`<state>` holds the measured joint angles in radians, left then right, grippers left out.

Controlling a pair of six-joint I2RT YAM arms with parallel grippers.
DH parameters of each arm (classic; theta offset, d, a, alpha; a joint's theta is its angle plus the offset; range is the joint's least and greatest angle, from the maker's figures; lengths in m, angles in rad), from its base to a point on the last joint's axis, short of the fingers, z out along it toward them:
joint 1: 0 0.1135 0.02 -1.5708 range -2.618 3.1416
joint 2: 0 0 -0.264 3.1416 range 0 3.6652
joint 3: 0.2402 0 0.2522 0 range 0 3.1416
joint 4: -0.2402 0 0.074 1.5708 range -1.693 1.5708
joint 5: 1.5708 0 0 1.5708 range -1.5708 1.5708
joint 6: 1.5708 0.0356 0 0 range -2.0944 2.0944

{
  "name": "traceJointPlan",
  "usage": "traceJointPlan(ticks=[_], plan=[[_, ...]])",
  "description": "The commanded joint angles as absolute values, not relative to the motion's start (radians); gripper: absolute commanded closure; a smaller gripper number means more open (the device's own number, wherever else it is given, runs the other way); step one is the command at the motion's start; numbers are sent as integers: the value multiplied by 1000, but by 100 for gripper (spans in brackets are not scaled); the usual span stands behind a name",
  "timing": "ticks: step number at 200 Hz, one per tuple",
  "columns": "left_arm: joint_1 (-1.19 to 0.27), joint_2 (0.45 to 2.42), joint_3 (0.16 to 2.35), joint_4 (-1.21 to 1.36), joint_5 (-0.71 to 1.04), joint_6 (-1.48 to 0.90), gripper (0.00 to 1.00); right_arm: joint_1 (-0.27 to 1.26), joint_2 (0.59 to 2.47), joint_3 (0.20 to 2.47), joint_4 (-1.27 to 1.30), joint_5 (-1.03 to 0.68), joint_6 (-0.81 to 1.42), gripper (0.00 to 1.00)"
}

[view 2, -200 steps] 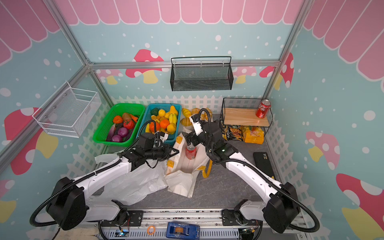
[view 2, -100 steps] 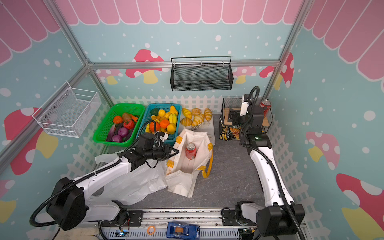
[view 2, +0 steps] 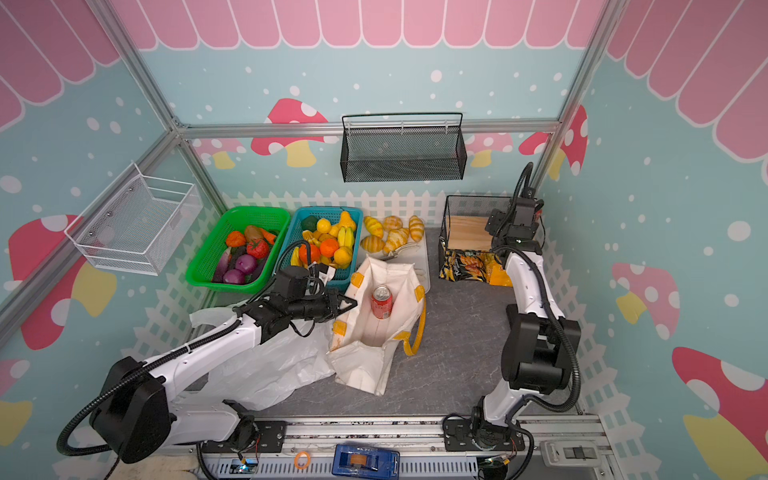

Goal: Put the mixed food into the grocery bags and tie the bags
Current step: 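Move the right gripper to the second red can on the shelf and grasp it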

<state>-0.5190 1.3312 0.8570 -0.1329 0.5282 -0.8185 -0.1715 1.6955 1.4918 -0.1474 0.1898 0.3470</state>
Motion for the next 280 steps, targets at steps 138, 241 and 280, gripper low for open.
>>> traceJointPlan(ticks=[138, 241, 280], plan=[[-494, 1358, 851, -135, 502, -792, 100, -206, 1975, 1758, -70, 412, 327, 17], [-490, 1368, 854, -134, 502, -793, 100, -210, 2101, 1895, -66, 454, 251, 19], [-489, 1371, 853, -137, 497, -789, 100, -210, 2121, 1910, -46, 457, 226, 22]])
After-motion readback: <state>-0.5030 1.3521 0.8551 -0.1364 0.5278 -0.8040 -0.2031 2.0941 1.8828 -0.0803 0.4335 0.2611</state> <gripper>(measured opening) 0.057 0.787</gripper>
